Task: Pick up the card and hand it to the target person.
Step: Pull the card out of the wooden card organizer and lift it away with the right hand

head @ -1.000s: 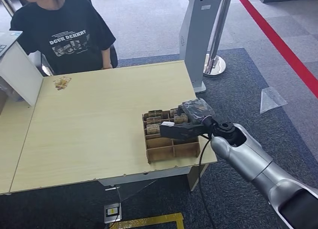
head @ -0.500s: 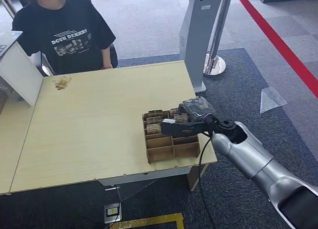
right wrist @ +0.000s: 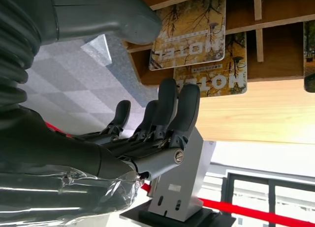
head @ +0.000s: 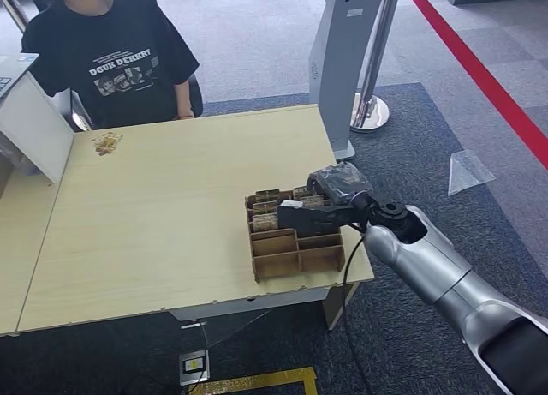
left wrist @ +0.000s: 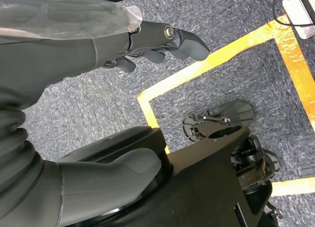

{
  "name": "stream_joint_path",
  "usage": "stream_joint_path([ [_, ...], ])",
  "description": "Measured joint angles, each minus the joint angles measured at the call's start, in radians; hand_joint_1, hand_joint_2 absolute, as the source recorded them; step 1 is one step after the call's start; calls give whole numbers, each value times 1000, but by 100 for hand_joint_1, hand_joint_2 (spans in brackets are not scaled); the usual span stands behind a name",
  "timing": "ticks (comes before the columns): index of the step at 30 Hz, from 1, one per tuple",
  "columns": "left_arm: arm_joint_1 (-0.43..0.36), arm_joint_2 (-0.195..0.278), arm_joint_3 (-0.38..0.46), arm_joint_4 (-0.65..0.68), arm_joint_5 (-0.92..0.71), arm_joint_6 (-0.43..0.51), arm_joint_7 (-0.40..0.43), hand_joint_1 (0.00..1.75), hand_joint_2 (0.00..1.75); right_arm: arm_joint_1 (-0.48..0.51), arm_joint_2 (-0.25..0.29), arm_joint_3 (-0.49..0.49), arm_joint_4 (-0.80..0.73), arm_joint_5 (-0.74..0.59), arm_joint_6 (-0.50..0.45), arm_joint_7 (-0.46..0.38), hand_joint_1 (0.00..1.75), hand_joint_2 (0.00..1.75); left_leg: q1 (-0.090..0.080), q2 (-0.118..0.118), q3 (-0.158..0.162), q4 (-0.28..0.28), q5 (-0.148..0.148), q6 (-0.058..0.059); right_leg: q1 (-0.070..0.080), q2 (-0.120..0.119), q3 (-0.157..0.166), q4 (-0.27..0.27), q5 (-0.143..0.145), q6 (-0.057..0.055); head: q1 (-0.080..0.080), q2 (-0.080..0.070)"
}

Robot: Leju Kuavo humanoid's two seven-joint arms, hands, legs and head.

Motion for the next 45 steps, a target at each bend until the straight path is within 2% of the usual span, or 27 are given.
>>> stream_joint_path([
  [26,0,0,0,0,2,0,0,0,175,-1,0,11,15,-1,3,1,71,175,0,0,0,0,0,0,0,0,0,0,0,0,0,0],
  [38,0,0,0,0,3,1,0,0,175,10,0,17,15,-2,3,4,76,175,0,0,0,0,0,0,0,0,0,0,0,0,0,0],
  [40,1,0,0,0,3,1,0,0,175,10,0,17,15,-2,3,4,85,175,0,0,0,0,0,0,0,0,0,0,0,0,0,0],
  [41,1,0,0,0,3,1,0,0,175,10,0,17,15,-2,3,4,96,175,0,0,0,0,0,0,0,0,0,0,0,0,0,0],
  [43,1,0,0,0,3,1,0,0,175,10,0,18,15,-2,3,5,133,175,0,0,0,0,0,0,0,0,0,0,0,0,0,0],
  [45,1,0,0,0,3,1,0,0,175,10,0,19,15,-1,3,6,155,175,0,0,0,0,0,0,0,0,0,0,0,0,0,0],
])
